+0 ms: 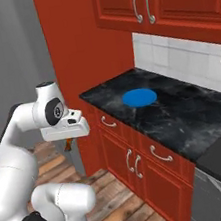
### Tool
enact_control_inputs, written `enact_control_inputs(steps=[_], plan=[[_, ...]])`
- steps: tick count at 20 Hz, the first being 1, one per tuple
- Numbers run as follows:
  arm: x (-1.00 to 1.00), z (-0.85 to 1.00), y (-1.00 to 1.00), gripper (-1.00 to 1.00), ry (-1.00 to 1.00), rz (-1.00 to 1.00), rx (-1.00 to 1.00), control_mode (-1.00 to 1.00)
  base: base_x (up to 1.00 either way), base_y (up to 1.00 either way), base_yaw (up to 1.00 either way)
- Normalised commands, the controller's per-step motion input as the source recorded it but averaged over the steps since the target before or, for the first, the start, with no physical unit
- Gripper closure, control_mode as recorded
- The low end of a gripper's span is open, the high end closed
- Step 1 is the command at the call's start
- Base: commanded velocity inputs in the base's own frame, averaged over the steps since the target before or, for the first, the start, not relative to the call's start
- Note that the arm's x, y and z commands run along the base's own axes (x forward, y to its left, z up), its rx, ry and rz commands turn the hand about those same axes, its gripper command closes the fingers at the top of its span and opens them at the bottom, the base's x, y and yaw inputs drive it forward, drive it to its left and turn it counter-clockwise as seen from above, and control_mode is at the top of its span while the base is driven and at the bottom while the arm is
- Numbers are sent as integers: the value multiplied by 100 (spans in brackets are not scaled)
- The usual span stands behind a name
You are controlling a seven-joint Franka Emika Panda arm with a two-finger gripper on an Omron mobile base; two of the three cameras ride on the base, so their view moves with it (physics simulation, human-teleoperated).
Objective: Place the chicken drumstick on the counter behind the older chicken drumstick on the same shelf of the fridge to maintain FIFO order. Close the fridge door when finished.
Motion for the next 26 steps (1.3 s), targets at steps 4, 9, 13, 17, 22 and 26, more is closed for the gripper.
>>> enact_control_inputs(steps=[4, 9, 13, 17, 22, 26], plan=[[0, 0, 0, 100, 0, 0, 0, 100, -83, 1, 48], [0, 0, 0, 100, 0, 0, 0, 100, -63, 21, 48], [0, 0, 0, 100, 0, 0, 0, 100, -31, 62, 41], [0, 0, 0, 100, 0, 0, 0, 100, -16, 84, 39], [0, 0, 0, 100, 0, 0, 0, 100, -4, 96, 37], [0, 0, 0, 100, 0, 0, 0, 100, 18, 90, 35]])
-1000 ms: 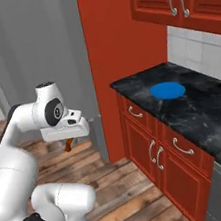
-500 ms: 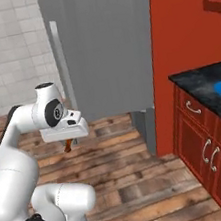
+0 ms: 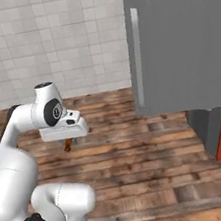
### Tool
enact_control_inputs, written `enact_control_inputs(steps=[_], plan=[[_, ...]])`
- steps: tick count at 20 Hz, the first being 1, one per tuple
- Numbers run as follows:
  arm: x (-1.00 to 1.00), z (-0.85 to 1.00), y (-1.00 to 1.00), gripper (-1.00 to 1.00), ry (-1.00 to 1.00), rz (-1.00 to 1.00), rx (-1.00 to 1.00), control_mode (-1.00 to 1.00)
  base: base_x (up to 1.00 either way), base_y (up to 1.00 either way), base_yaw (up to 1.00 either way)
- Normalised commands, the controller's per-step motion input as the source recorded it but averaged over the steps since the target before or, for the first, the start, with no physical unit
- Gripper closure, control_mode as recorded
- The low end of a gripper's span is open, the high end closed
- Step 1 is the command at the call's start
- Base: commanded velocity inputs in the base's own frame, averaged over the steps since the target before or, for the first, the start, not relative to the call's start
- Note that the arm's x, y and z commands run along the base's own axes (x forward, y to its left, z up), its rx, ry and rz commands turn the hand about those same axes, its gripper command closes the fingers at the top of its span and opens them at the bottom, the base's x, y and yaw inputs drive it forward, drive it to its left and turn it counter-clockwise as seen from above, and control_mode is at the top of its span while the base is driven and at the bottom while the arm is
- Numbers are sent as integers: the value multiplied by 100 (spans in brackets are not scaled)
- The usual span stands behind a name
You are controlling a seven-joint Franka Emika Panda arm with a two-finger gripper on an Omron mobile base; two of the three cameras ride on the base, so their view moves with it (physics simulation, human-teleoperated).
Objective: Place the chicken drumstick on the counter behind the older chicken drumstick on the same shelf of the fridge to maintain FIFO order. Close the fridge door when finished.
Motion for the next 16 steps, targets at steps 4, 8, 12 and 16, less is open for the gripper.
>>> enact_control_inputs(steps=[4, 8, 12, 16], plan=[[0, 0, 0, 100, 0, 0, 0, 100, 80, 49, 34], [0, 0, 0, 100, 0, 0, 0, 100, 100, -2, 41], [0, 0, 0, 100, 0, 0, 0, 100, 100, -1, 39], [0, 0, 0, 100, 0, 0, 0, 100, 100, 0, 34]])
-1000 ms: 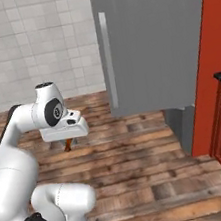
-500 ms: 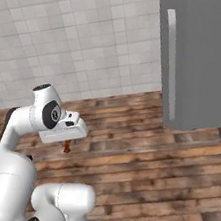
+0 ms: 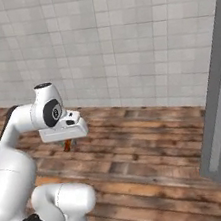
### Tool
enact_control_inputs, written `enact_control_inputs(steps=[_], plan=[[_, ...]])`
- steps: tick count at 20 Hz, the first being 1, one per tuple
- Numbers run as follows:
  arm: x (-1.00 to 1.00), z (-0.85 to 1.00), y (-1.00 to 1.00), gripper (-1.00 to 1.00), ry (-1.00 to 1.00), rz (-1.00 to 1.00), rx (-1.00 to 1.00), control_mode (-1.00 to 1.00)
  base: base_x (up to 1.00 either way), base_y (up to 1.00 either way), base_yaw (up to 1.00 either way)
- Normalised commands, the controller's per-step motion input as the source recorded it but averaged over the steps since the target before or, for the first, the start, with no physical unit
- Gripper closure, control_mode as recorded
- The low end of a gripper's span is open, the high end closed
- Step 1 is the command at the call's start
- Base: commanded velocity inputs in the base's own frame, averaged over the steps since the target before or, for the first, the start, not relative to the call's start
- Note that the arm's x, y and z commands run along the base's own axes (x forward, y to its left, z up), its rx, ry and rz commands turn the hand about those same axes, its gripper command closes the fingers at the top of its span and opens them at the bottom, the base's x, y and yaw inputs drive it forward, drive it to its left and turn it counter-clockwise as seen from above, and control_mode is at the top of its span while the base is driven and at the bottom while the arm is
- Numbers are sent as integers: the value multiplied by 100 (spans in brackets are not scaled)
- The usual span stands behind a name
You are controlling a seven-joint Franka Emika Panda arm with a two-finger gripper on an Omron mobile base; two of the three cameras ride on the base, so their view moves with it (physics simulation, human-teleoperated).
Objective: Place the chicken drumstick on the counter behind the older chicken drumstick on the same shelf of the fridge to maintain FIFO order. Close the fridge door when finished.
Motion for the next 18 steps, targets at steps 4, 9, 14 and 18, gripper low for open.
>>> enact_control_inputs(steps=[4, 9, 14, 18], plan=[[0, 0, 0, 100, 0, 0, 0, 100, 100, 0, 28], [0, 0, 0, 100, 0, 0, 0, 100, 100, 0, 20], [0, 0, 0, 100, 0, 0, 0, 100, 100, 0, 7], [0, 0, 0, 100, 0, 0, 0, 100, 93, 0, -8]])
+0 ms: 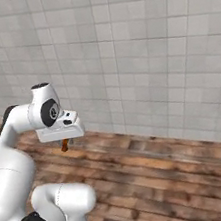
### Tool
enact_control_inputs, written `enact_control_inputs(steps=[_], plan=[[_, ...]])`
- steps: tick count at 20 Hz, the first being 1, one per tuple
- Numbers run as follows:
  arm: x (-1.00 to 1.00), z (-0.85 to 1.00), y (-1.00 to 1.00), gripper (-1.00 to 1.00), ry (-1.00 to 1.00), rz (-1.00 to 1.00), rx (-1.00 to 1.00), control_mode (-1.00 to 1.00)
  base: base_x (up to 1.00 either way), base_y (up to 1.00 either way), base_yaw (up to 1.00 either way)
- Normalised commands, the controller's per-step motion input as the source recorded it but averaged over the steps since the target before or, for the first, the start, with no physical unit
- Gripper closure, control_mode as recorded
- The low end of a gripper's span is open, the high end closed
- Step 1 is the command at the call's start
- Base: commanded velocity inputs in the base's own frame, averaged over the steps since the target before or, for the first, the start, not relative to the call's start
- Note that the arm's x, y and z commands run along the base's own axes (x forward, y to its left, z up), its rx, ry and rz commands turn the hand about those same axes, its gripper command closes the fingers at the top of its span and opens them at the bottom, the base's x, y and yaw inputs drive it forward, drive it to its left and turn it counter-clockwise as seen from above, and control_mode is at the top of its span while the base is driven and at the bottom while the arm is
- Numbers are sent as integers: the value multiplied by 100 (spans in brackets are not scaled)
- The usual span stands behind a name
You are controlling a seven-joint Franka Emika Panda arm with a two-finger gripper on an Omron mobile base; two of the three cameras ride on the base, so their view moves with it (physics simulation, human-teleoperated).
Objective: Place the chicken drumstick on the counter behind the older chicken drumstick on the same shelf of the fridge to maintain FIFO order. Close the fridge door when finished.
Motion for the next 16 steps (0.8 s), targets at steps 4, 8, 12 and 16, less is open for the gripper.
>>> enact_control_inputs(steps=[4, 8, 12, 16], plan=[[0, 0, 0, 100, 0, 0, 0, 100, 61, 0, -44], [0, 0, 0, 100, 0, 0, 0, 100, 39, 0, -62], [0, 0, 0, 100, 0, 0, 0, 100, 20, 0, -70], [0, 0, 0, 100, 0, 0, 0, 100, 12, 0, -75]])
